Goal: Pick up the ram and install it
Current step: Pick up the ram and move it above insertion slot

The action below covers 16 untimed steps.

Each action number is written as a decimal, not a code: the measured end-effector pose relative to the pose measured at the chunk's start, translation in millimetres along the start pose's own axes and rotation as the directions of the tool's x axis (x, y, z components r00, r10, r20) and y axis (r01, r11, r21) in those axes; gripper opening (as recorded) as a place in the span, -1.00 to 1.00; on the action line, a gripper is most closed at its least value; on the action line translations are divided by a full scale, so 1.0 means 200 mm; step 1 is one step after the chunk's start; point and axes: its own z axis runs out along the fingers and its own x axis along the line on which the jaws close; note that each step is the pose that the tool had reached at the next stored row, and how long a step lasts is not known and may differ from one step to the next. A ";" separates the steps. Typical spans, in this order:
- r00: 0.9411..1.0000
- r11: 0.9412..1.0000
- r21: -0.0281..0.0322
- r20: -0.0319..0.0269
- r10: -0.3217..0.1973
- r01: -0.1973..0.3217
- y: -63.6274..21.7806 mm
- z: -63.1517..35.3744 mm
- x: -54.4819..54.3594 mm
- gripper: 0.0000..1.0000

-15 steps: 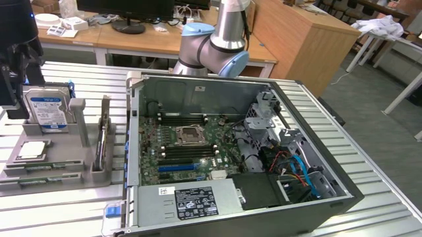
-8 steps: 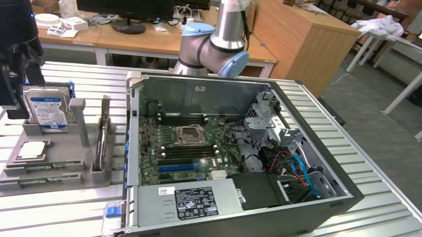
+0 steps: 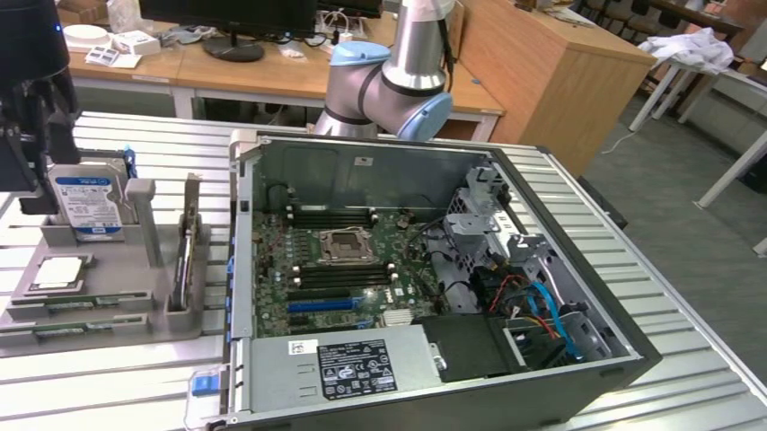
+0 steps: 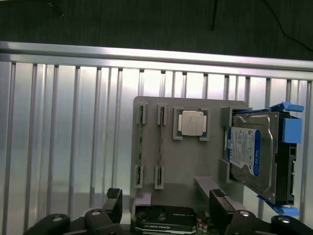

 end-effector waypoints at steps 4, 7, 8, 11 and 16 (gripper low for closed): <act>1.000 1.000 0.000 0.000 0.000 0.000 0.000 0.000 0.00 0.23; 1.000 1.000 0.000 0.000 0.000 0.000 0.000 0.000 0.00 -0.79; 1.000 1.000 0.000 0.000 0.000 0.000 0.000 0.000 0.00 -0.79; 1.000 1.000 0.000 0.000 0.000 0.000 0.000 0.000 0.00 -0.79; 1.000 1.000 0.000 0.000 0.000 0.000 0.000 0.000 0.00 -0.79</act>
